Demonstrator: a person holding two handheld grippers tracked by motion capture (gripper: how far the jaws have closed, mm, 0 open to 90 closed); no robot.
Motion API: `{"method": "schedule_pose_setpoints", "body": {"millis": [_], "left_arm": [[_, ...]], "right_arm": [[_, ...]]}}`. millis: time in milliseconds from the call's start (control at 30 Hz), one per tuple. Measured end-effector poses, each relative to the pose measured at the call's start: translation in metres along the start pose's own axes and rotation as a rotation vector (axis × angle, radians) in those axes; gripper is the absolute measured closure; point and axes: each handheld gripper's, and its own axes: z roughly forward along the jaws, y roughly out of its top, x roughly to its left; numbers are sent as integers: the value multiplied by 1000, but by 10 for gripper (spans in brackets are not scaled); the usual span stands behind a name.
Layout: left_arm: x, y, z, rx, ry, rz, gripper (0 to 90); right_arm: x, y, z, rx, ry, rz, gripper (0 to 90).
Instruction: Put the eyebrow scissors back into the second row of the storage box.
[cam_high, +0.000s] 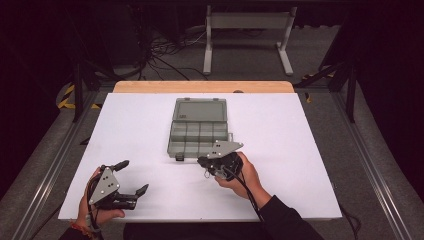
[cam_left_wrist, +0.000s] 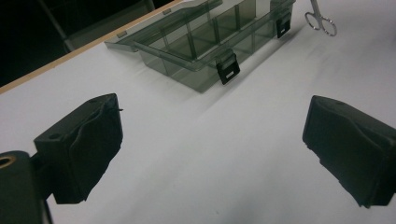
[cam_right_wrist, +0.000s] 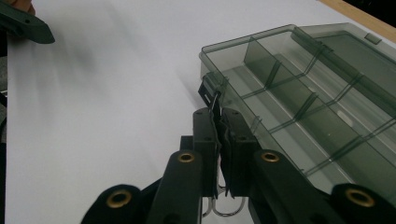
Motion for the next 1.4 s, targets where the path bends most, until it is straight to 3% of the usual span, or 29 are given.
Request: {"method": "schedule_pose_setpoints", "body": {"millis": [600,1400], "left_arm": [[0,0,0,4,0,1,58],[0,-1,2,2,-6,-5,55]], "right_arm": [[-12,4,-27,-66,-34,21,860],[-29,15,-48,-136,-80,42,860]]}}
